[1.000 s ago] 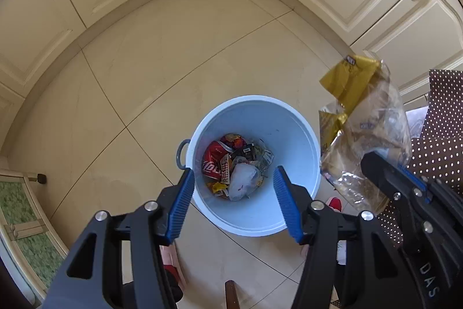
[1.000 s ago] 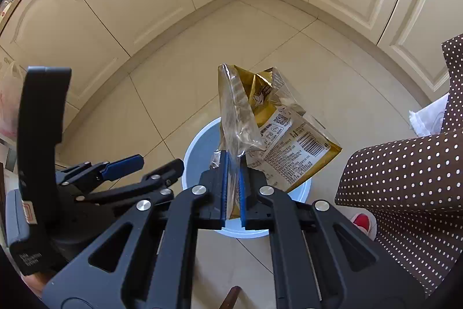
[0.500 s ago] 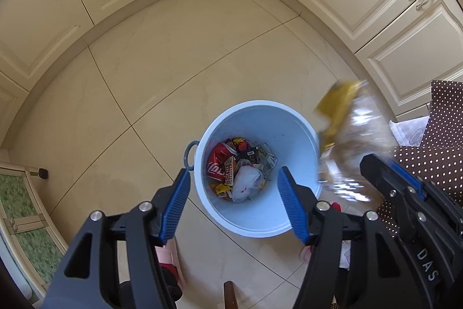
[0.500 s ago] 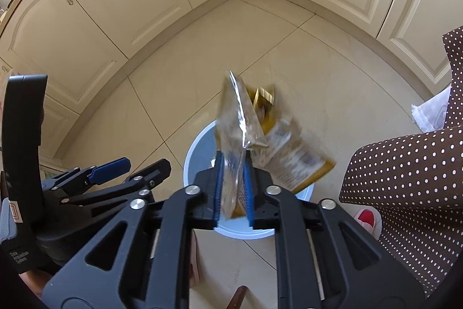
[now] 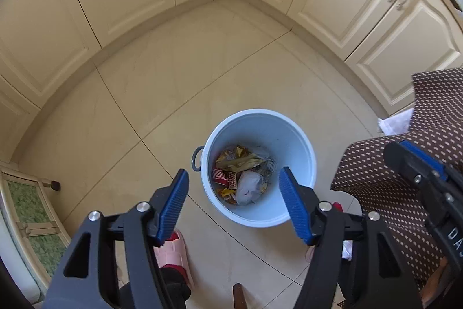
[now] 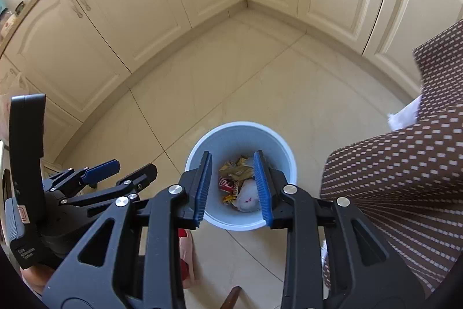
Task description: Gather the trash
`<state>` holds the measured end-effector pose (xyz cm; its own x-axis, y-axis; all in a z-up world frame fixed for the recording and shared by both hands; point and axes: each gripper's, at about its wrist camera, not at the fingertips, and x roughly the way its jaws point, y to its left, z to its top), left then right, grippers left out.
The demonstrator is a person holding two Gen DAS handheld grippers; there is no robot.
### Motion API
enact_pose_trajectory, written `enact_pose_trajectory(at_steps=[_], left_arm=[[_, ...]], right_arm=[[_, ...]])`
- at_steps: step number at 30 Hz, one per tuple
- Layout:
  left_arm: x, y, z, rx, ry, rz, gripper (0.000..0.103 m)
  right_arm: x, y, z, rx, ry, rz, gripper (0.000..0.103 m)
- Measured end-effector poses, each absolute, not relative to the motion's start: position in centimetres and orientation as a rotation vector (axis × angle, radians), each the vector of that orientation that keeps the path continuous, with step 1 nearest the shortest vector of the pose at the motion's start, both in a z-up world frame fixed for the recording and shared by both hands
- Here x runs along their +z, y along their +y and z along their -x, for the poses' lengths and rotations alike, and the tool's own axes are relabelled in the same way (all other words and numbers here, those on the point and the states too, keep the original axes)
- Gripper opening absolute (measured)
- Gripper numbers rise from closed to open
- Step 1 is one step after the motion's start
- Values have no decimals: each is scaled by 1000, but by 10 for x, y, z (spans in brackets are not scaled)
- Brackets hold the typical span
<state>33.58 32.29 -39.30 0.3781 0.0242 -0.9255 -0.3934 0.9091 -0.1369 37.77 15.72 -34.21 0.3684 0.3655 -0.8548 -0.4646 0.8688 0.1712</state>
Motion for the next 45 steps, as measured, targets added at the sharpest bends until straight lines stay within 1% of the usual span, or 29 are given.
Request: enact_pose_trajectory(at_steps=[1,2,3,6,7,8,12,15,16,20,24,32,34,37,45], left_arm=[[-381,318,-330,275,1140,348,64],[-371,313,-326,277,1126,334,65],[-360,308,-320,277,1106,323,66],[-320,289,-297,272,1027,293,70],[-305,284,-288,265,995,288,75],[-286,274,-276,262,956,277,78],[-234,243,-245,246,865,222,80],[-188,212,-212,217,769,181,83],[-179,206,-205,206,748,174,86],[-129,173,-159,174,612,141,88],[-86,148,-114,152,481,117,89],[-32,102,-53,108,340,36,89],[-23,92,-41,100,310,31,90],[-13,78,-22,92,266,14,94],[4,53,3,83,191,-29,95]], right_arm=[[-335,153,-373,531,1054,108,34],[-325,149,-368,528,1034,113,40],[-312,143,-358,525,1005,119,44],[-275,125,-333,517,928,137,44],[-261,117,-323,514,900,139,45],[-251,111,-315,511,879,139,47],[-193,72,-272,487,749,127,61],[-157,40,-238,457,673,99,67],[-144,27,-223,444,643,87,69],[-106,-14,-178,393,547,64,75],[-76,-50,-133,339,452,66,80],[-34,-103,-65,238,297,79,85],[-28,-113,-52,216,266,74,86],[-20,-128,-36,199,233,65,87],[-9,-148,-11,156,167,61,89]])
